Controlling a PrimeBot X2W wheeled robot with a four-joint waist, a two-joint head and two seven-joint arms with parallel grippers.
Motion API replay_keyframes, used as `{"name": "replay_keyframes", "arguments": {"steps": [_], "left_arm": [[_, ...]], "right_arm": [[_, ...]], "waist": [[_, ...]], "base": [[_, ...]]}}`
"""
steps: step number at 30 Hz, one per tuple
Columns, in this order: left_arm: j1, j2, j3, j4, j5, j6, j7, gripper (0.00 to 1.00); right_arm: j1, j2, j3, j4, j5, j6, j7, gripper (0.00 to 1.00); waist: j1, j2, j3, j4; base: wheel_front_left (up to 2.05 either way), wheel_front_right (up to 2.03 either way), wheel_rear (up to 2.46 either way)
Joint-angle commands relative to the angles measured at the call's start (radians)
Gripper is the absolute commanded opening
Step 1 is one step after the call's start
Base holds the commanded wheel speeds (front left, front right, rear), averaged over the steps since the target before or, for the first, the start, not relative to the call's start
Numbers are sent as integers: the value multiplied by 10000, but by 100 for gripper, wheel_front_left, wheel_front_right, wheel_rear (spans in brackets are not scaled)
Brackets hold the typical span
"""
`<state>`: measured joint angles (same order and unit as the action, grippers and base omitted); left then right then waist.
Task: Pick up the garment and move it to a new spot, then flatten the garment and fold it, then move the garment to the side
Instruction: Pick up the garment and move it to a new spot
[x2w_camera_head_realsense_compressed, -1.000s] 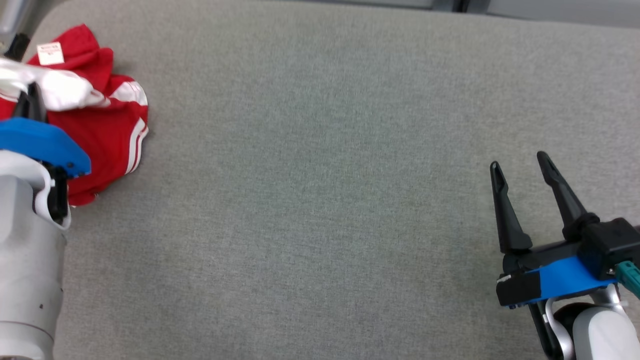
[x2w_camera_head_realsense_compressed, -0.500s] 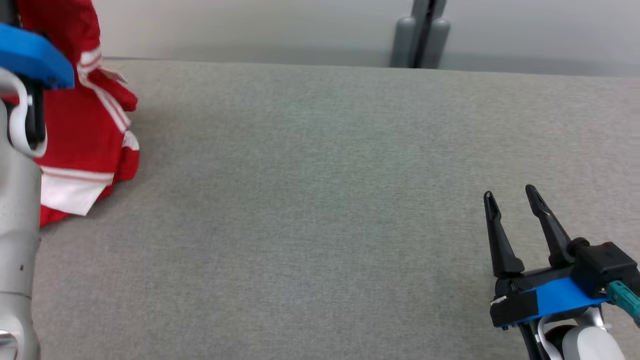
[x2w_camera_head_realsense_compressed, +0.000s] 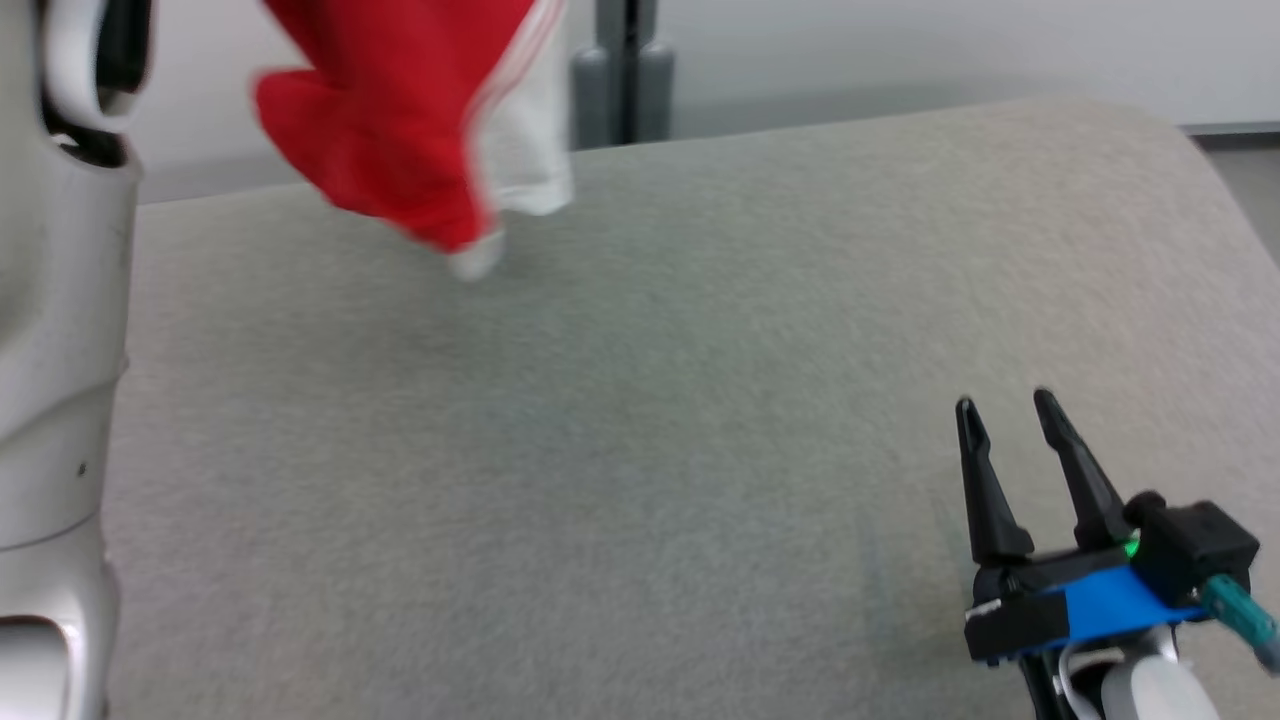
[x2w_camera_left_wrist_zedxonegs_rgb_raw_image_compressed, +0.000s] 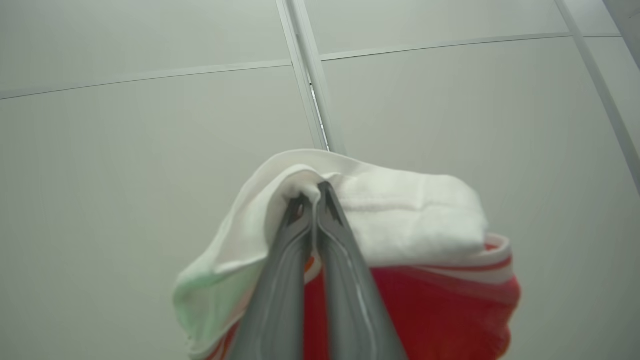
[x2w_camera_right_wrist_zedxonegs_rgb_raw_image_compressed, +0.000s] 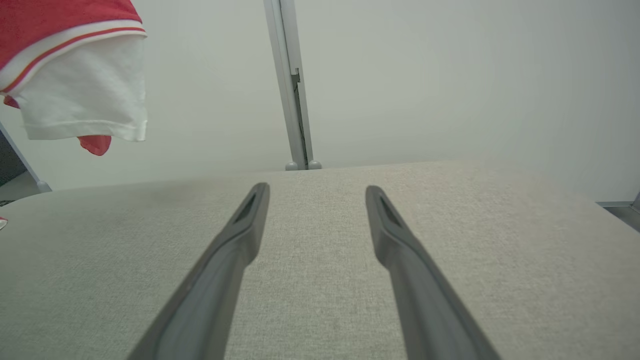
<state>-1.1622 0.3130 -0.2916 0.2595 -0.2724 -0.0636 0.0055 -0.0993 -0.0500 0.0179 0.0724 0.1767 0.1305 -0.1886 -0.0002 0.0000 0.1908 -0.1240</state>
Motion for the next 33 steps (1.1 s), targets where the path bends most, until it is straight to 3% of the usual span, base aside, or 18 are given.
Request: {"name": "replay_keyframes", "arguments": {"steps": [1,7,13,20,28,33], "left_arm": [[-232,-153,-139,-291,14,-35,171,0],[-617,-890,-814,-920,-55,-92,590,0],[117,-1374,-1284,-485,-290,-81,434,0],[2357,-1474,-1550,-38,-654,213,-11,0],[5793,-1140,-1385,986,-1195,746,-926,0],[7098,-1227,-1315,1896,-1558,776,-1568,0]], "right_arm": [[-114,-10,11,96,140,5,-128,100],[-354,-8,-100,482,381,5,-448,100],[-499,-8,-187,739,443,5,-624,100],[-574,-9,-355,747,185,5,-692,100],[-617,-11,-218,685,17,5,-534,100],[-519,-11,-226,769,-64,5,-443,100]], "waist": [[2,0,-130,-469],[2,0,198,-1396],[2,0,410,-1657],[2,0,463,-1274],[2,0,510,-758],[2,0,407,-508]], "base": [[0,0,0],[0,0,0],[0,0,0],[0,0,0],[0,0,0],[0,0,0]]}}
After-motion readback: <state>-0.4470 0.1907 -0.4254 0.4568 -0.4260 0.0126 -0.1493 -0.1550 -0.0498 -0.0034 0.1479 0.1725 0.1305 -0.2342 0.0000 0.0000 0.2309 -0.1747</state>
